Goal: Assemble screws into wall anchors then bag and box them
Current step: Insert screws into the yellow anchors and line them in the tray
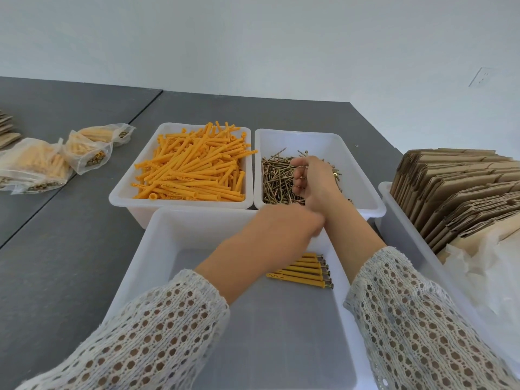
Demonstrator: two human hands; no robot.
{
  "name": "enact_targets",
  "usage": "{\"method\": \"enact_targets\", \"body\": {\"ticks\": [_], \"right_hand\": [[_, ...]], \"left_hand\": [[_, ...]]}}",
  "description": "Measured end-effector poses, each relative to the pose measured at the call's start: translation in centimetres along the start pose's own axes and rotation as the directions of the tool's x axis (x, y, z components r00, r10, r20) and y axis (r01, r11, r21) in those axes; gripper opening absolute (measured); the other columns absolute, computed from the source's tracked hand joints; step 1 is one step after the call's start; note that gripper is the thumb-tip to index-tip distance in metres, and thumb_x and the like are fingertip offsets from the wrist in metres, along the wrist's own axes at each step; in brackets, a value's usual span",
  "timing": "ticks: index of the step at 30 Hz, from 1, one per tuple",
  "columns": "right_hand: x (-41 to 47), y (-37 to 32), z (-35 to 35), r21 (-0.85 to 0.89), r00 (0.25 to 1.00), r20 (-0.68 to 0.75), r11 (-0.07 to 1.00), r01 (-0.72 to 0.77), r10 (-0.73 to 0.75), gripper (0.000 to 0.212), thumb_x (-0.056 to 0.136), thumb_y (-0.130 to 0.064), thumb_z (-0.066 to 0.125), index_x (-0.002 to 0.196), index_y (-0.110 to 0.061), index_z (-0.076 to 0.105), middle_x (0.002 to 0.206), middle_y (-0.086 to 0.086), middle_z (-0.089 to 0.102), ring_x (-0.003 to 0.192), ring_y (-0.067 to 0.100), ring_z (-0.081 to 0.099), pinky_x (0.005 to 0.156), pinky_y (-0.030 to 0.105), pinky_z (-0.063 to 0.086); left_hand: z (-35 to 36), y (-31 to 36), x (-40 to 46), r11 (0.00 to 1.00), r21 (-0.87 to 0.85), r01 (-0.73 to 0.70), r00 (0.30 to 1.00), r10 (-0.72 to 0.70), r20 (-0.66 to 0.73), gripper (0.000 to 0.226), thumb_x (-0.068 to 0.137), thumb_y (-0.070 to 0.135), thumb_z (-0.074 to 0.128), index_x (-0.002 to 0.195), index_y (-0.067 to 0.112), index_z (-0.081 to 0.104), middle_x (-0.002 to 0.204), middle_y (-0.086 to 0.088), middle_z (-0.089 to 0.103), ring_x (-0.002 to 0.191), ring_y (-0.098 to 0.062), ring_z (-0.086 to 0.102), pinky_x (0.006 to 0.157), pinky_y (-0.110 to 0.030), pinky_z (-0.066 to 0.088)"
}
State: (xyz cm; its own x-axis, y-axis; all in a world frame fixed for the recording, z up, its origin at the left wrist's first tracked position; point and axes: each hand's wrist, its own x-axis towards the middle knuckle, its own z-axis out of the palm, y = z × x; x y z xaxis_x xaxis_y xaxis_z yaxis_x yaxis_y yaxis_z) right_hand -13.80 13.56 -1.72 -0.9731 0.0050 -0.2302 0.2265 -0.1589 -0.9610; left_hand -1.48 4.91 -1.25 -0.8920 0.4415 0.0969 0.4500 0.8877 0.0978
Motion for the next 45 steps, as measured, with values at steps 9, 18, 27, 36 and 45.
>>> {"method": "enact_targets", "body": {"ticks": [9, 18, 27, 36, 45], "right_hand": [[0.1, 1.7, 0.4, -0.727, 0.921, 0.077, 0.610, 0.314, -0.381, 0.023, 0.091, -0.013, 0.046, 0.080, 0.002, 0.060, 0.069, 0.007, 0.051, 0.063, 0.019, 0.042, 0.063, 0.036, 0.044], [0.0, 2.2, 0.6, -0.943, 0.966, 0.197, 0.238, 0.233, -0.166, 0.035, 0.093, -0.035, 0.047, 0.117, -0.011, 0.053, 0.115, 0.015, 0.059, 0.105, 0.035, 0.056, 0.092, 0.047, 0.049], [-0.5, 2.0, 0.6, -0.947, 0.967, 0.218, 0.210, 0.242, -0.132, 0.036, 0.096, -0.034, 0.044, 0.124, -0.011, 0.047, 0.104, 0.008, 0.059, 0.093, 0.027, 0.056, 0.079, 0.039, 0.047], [-0.2, 2.1, 0.8, -0.933, 0.969, 0.212, 0.268, 0.240, -0.129, 0.031, 0.095, -0.031, 0.045, 0.116, -0.008, 0.047, 0.099, 0.008, 0.056, 0.082, 0.023, 0.051, 0.068, 0.035, 0.042], [0.6, 2.0, 1.3, -0.943, 0.968, 0.243, 0.218, 0.251, -0.064, 0.006, 0.092, -0.014, 0.048, 0.093, -0.008, 0.048, 0.085, 0.009, 0.051, 0.078, 0.025, 0.048, 0.066, 0.033, 0.040]], "left_hand": [[-1.3, -7.1, -0.4, 0.812, 0.106, 0.574, 0.793, -0.520, -0.317, 0.031, 0.101, 0.031, 0.041, 0.126, 0.018, 0.053, 0.133, -0.008, 0.049, 0.127, -0.030, 0.041, 0.100, -0.044, 0.038], [-0.1, -8.7, -0.2, 0.738, 0.045, 0.673, 0.722, -0.643, -0.254, 0.038, 0.098, 0.048, 0.047, 0.120, 0.017, 0.053, 0.123, -0.008, 0.052, 0.111, -0.030, 0.053, 0.068, -0.037, 0.040], [0.1, -7.9, 0.1, 0.805, 0.062, 0.590, 0.772, -0.540, -0.335, 0.019, 0.100, 0.026, 0.043, 0.108, 0.017, 0.058, 0.104, -0.002, 0.059, 0.096, -0.024, 0.055, 0.062, -0.033, 0.037], [0.5, -7.1, 0.6, 0.953, -0.116, 0.279, 0.840, -0.301, -0.452, 0.030, 0.088, -0.005, 0.049, 0.110, 0.015, 0.057, 0.105, -0.001, 0.064, 0.100, -0.022, 0.045, 0.076, -0.033, 0.041], [1.7, -5.6, 1.1, 0.988, -0.050, 0.145, 0.848, -0.150, -0.508, 0.018, 0.098, 0.014, 0.053, 0.110, 0.024, 0.062, 0.101, 0.008, 0.066, 0.100, -0.021, 0.047, 0.081, -0.034, 0.034]]}}
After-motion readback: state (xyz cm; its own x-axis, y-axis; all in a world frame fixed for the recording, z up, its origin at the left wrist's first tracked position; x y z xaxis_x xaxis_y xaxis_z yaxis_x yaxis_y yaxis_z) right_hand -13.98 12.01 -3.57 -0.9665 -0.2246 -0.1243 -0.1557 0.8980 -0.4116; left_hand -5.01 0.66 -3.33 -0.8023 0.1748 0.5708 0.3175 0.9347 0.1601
